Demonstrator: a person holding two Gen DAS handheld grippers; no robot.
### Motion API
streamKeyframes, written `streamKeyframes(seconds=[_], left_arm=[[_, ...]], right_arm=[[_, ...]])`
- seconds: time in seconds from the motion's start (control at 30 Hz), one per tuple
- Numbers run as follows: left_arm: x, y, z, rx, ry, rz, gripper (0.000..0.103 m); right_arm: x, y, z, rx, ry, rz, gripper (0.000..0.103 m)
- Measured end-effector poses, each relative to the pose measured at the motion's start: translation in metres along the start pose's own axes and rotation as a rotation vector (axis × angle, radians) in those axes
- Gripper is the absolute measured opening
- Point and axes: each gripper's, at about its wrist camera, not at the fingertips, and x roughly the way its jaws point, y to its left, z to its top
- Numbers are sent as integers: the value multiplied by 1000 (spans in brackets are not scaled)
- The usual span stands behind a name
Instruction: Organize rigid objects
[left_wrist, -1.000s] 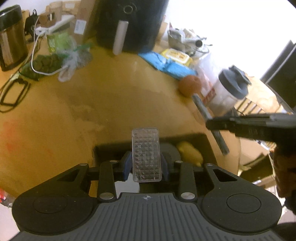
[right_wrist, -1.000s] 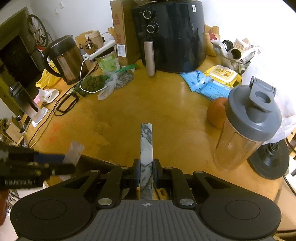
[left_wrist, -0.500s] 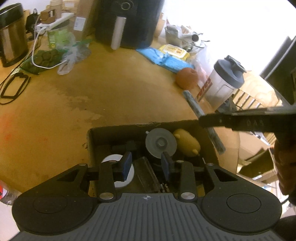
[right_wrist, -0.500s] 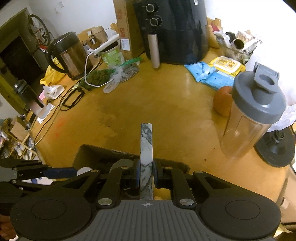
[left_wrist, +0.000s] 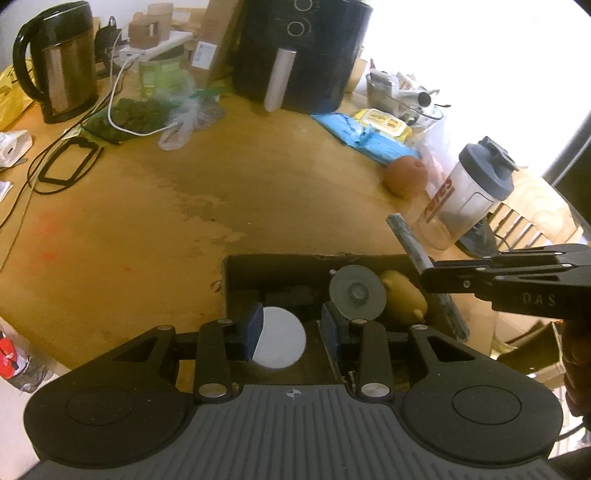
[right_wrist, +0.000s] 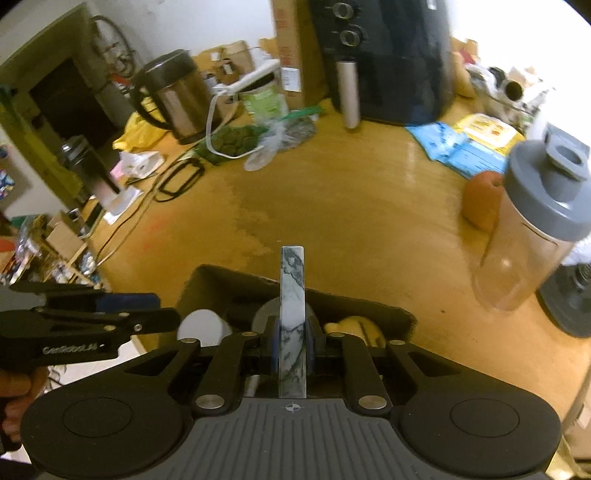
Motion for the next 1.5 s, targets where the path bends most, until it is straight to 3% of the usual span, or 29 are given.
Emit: streamKeyframes(seconds=[0.27, 0.37, 0.4, 0.6, 0.63, 0.73, 0.87, 1.13, 1.17, 1.2, 1.27, 1.5], left_arm=[[-8, 10, -6, -46, -13, 33, 35], [-11, 13, -9, -62, -13, 37, 35], [-12, 14, -10, -65, -13, 36, 35], [-15, 16, -13, -71, -5, 53, 35], [-14, 16, -14, -71, -1, 57, 35], [-14, 15, -14, -59, 14, 74, 39], [-15, 10, -12, -27, 18, 94, 53], [-13, -1, -8, 38, 30, 143, 55], [-14, -1, -7, 44, 26, 149, 65], [-15, -2, -7, 50, 15, 156, 84], [-19, -5, -6, 66, -20, 166, 94], [-21, -13, -1, 108, -61, 205, 101]], right_arm=[[8, 26, 1, -156, 16, 87, 17], [20, 37, 0, -235, 63, 88, 18], [25, 39, -1, -252, 78, 72, 22], [37, 38, -6, -238, 120, 54, 77], [37, 38, -7, -234, 119, 53, 82], [36, 36, -8, -209, 120, 42, 85], [35, 33, -8, -169, 112, 2, 92], [26, 23, -5, -87, 79, -86, 101], [24, 22, -5, -78, 74, -105, 102], [22, 20, -6, -71, 66, -118, 103], [18, 18, -7, -58, 50, -142, 103], [6, 13, -9, -24, 22, -224, 103]])
